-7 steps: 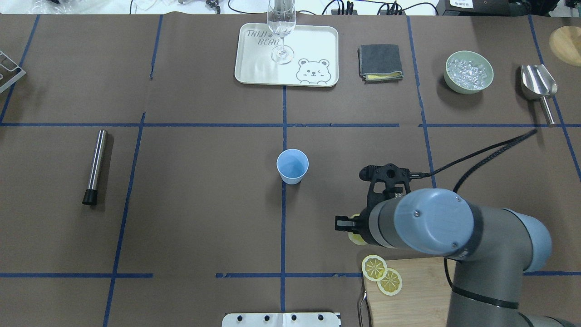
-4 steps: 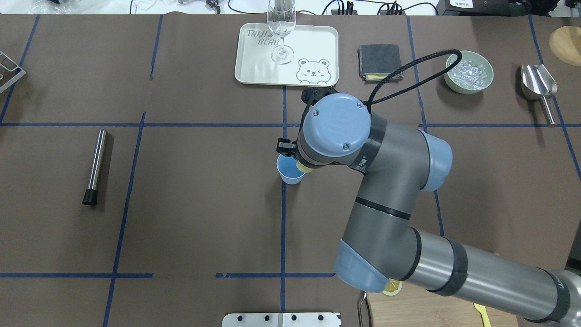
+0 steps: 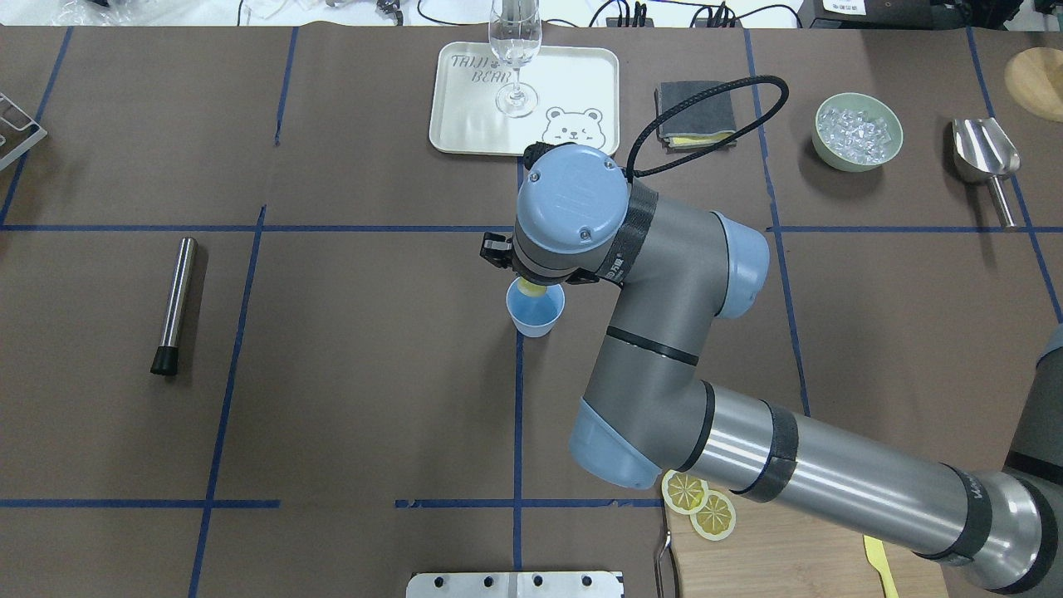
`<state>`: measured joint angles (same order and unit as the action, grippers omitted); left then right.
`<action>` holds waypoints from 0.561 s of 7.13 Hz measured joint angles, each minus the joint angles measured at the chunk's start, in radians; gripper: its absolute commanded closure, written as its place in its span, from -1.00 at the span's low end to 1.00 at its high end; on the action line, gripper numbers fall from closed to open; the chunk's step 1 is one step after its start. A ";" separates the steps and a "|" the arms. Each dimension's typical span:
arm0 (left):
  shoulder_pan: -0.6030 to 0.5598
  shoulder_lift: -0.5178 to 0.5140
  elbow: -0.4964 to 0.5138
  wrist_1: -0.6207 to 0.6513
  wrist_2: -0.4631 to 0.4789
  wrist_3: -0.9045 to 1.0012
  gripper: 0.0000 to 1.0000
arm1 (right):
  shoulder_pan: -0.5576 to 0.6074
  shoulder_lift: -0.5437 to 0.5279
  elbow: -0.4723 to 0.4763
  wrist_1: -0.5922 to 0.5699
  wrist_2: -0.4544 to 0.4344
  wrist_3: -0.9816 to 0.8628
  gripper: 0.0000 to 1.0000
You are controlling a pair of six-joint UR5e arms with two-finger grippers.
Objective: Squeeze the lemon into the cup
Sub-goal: 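Lower the lemon slice into the blue cup and open the right gripper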
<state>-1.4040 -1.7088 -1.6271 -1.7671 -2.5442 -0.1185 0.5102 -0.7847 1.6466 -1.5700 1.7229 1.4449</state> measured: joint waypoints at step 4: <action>-0.001 0.000 -0.004 0.000 -0.006 -0.001 -1.00 | -0.001 -0.009 -0.004 0.002 0.007 -0.001 -0.45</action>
<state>-1.4050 -1.7089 -1.6313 -1.7671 -2.5498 -0.1196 0.5094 -0.7939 1.6431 -1.5678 1.7297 1.4443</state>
